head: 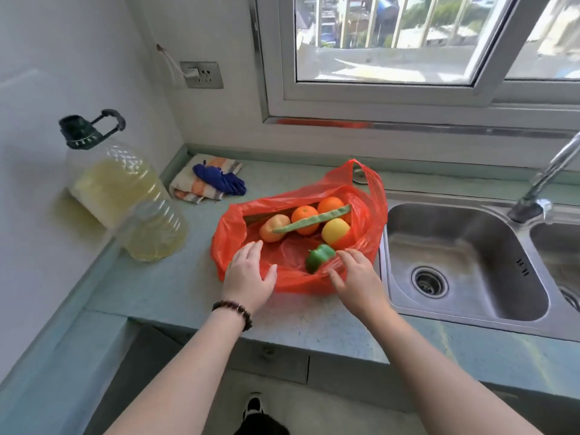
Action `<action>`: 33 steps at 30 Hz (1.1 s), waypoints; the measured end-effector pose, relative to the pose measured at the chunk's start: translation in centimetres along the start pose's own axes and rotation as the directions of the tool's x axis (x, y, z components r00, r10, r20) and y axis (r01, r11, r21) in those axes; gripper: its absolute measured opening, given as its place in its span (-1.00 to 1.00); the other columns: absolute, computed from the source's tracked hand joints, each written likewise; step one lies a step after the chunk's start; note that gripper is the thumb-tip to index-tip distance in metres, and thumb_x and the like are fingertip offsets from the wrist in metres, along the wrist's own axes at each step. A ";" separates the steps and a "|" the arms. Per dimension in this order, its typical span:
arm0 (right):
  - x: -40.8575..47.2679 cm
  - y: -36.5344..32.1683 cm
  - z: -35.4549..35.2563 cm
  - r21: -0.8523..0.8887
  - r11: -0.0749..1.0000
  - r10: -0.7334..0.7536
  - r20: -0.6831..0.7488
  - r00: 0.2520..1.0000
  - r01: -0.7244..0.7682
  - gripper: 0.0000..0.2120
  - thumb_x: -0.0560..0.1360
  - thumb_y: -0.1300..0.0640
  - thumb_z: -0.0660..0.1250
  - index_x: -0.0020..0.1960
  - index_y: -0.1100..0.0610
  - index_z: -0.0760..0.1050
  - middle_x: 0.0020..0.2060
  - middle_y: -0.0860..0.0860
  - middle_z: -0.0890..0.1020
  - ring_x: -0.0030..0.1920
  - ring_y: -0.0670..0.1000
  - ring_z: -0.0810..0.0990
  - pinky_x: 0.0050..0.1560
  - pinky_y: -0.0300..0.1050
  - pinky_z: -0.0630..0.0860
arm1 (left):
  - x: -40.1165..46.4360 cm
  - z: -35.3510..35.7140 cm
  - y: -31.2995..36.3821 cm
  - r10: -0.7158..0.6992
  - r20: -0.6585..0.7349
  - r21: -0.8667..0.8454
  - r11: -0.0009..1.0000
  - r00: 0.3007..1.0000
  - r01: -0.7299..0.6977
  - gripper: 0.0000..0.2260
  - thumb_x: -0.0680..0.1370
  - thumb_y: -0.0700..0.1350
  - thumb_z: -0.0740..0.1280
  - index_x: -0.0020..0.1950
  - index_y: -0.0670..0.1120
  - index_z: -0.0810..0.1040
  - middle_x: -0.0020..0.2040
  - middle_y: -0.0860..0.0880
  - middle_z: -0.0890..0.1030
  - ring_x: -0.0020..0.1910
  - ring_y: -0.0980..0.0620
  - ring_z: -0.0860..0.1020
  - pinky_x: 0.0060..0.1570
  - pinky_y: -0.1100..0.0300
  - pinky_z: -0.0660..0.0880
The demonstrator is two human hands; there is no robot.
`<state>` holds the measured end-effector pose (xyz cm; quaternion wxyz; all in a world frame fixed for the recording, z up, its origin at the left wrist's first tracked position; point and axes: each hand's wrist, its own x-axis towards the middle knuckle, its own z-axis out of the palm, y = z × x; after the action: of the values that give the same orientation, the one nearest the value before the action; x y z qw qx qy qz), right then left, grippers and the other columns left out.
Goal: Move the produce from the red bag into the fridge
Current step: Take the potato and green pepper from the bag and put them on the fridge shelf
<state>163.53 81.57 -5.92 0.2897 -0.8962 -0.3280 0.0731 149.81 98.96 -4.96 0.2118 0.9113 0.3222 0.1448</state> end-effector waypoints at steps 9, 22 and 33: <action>4.7 -4.0 5.0 -0.078 0.980 0.183 -0.034 0.982 -0.185 -0.35 0.42 -0.06 0.39 0.42 0.11 0.27 0.40 0.07 0.32 0.42 0.05 0.24 0.44 -0.08 0.18 | 11.7 1.4 -6.2 0.332 0.160 0.041 0.938 0.929 -0.343 -0.39 0.46 0.06 0.36 0.44 -0.15 0.30 0.41 -0.12 0.36 0.42 -0.05 0.27 0.44 0.05 0.15; 5.4 -2.6 7.5 -0.167 0.926 0.341 -0.019 0.940 -0.339 -0.12 0.33 -0.08 0.47 0.49 0.09 0.09 0.41 0.04 0.27 0.42 0.05 0.21 0.44 -0.06 0.19 | 17.1 6.4 -8.3 0.331 0.410 0.045 0.923 0.850 -0.382 -0.14 0.39 0.22 0.39 0.53 -0.02 0.04 0.53 0.01 0.13 0.51 0.03 0.06 0.47 0.02 0.04; 4.6 -2.8 7.5 -0.088 0.938 0.325 -0.118 0.938 -0.336 -0.16 0.31 -0.07 0.48 0.46 0.10 0.17 0.36 0.02 0.34 0.37 0.04 0.29 0.38 -0.08 0.27 | 16.1 5.7 -7.9 0.342 0.244 -0.042 0.939 0.908 -0.342 -0.31 0.37 0.07 0.43 0.43 -0.09 0.30 0.38 -0.05 0.40 0.37 -0.03 0.32 0.37 0.08 0.20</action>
<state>163.19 89.76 -10.26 0.2413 -0.9552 -0.1611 0.0574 160.05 113.34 -11.70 0.2211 0.9645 0.1289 0.0647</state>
